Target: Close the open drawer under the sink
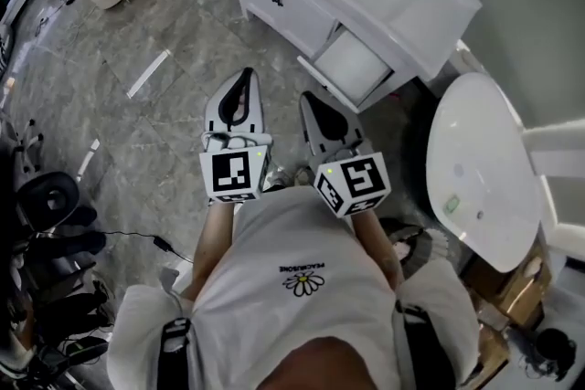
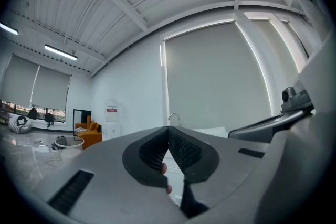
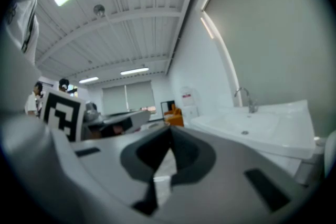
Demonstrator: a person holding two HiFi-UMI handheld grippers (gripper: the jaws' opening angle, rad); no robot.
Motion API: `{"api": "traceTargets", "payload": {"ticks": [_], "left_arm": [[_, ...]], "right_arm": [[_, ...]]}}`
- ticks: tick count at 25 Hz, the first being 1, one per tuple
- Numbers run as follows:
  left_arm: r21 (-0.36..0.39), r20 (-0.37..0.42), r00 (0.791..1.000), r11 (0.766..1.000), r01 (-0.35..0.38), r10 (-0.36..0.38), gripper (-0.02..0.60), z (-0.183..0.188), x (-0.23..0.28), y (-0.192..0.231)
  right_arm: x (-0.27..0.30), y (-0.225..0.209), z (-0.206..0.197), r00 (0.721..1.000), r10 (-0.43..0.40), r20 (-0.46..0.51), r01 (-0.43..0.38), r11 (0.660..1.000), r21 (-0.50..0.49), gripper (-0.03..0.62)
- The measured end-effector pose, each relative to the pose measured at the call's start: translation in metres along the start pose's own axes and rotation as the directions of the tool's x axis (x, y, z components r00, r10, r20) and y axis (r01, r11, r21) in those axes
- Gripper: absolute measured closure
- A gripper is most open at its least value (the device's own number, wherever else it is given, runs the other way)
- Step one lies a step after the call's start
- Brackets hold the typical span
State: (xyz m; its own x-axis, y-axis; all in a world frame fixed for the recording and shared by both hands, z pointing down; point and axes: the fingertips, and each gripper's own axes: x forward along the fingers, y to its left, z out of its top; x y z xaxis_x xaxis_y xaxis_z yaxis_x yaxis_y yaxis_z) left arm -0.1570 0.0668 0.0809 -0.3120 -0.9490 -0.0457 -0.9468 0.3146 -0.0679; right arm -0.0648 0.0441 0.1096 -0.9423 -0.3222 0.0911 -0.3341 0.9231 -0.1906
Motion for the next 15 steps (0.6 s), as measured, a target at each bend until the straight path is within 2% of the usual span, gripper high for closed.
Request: {"api": "traceTargets", "payload": {"ticks": [4,8,10,13,15], "left_arm": [[0.015,0.034,0.996,0.997,0.076,-0.077,0.56,0.006,0.024,-0.03],[-0.01,0.086,0.983,0.986,0.166,-0.164,0.56,0.009,0.052,-0.068],[-0.023,0.11,0.966,0.971,0.238,-0.234,0.56,0.012,0.067,-0.087],[-0.045,0.126,0.939,0.944,0.327,-0.319,0.56,0.018,0.087,-0.112],[-0.032,0.129,0.918,0.924,0.382,-0.375,0.56,0.025,0.099,-0.123]], "right_arm": [[-0.013,-0.029,0.001,0.997,-0.073,0.022,0.073,0.997,0.009,0.565],[-0.027,-0.068,0.008,0.979,-0.196,0.045,0.197,0.98,-0.01,0.565],[-0.037,-0.089,0.017,0.957,-0.276,0.094,0.278,0.96,-0.014,0.565],[-0.051,-0.118,0.021,0.904,-0.412,0.115,0.411,0.911,0.026,0.565],[-0.059,-0.131,0.027,0.867,-0.482,0.129,0.48,0.876,0.048,0.565]]}}
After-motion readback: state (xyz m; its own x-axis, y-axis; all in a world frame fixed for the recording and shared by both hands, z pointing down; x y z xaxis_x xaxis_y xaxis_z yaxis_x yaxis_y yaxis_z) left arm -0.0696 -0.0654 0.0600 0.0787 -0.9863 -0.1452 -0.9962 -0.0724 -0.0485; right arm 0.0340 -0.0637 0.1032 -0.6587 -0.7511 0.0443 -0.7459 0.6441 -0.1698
